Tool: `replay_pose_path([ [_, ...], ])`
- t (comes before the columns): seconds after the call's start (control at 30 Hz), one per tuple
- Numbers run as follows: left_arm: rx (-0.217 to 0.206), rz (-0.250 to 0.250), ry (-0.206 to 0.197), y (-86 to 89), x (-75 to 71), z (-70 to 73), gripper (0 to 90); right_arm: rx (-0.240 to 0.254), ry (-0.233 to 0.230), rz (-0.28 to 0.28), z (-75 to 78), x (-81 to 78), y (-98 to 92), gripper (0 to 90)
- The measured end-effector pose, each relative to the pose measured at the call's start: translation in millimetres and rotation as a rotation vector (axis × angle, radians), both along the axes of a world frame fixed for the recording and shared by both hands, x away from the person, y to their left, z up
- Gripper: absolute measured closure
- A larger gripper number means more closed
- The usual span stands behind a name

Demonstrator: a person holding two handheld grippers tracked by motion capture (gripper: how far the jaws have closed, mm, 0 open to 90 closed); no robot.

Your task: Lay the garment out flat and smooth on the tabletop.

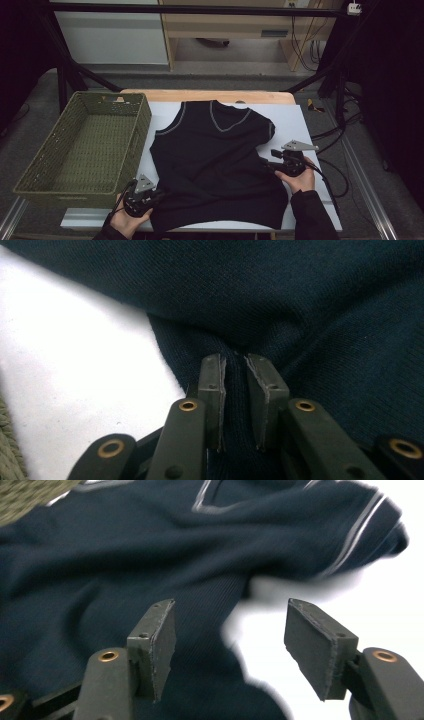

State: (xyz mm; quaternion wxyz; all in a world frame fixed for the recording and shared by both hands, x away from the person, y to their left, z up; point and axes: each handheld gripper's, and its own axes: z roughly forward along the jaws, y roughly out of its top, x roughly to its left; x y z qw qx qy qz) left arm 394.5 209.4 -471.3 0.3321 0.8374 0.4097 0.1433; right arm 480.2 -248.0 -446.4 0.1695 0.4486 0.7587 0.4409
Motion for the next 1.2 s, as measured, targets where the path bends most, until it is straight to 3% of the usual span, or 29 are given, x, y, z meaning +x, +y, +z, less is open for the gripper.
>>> replay_pose_path([
  [0.1, 0.011, -0.006, -0.005, -0.6, -1.4, -0.1, 77.6, 0.018, 0.021, 0.02, -4.5, -18.8, -0.8, 39.1],
  [0.3, 0.027, 0.009, 0.004, -2.2, -4.2, 1.4, 82.8, -0.031, 0.053, 0.049, -9.1, -47.4, -0.5, 39.9],
  [0.47, 0.02, 0.024, 0.025, -1.5, -5.3, 4.1, 85.9, -0.027, 0.075, 0.013, -14.8, -58.8, -12.1, 40.8],
  [0.63, 0.009, 0.038, 0.007, 0.1, -9.7, 10.4, 86.3, -0.016, 0.104, -0.013, -20.9, -73.9, -26.7, 40.9],
  [0.8, -0.021, 0.059, -0.017, 4.9, -11.6, 17.5, 86.3, -0.06, 0.125, -0.007, -25.6, -83.0, -29.9, 42.4],
  [0.9, -0.028, 0.069, -0.053, 7.5, -11.6, 23.9, 86.4, -0.081, 0.148, -0.004, -27.8, -81.5, -29.7, 53.0],
  [1.03, -0.045, 0.084, -0.108, 8.6, -7.3, 36.3, 86.5, -0.092, 0.171, 0.011, -24.5, -79.2, -30.1, 80.1],
  [1.13, -0.025, 0.095, -0.156, 4.4, 0.6, 43.0, 86.5, -0.07, 0.195, 0.007, -17.5, -75.5, -28.5, 85.3],
  [1.2, -0.003, 0.099, -0.163, 0.8, 7.1, 42.1, 86.5, -0.067, 0.175, -0.004, -12.5, -70.3, -26.4, 85.7],
])
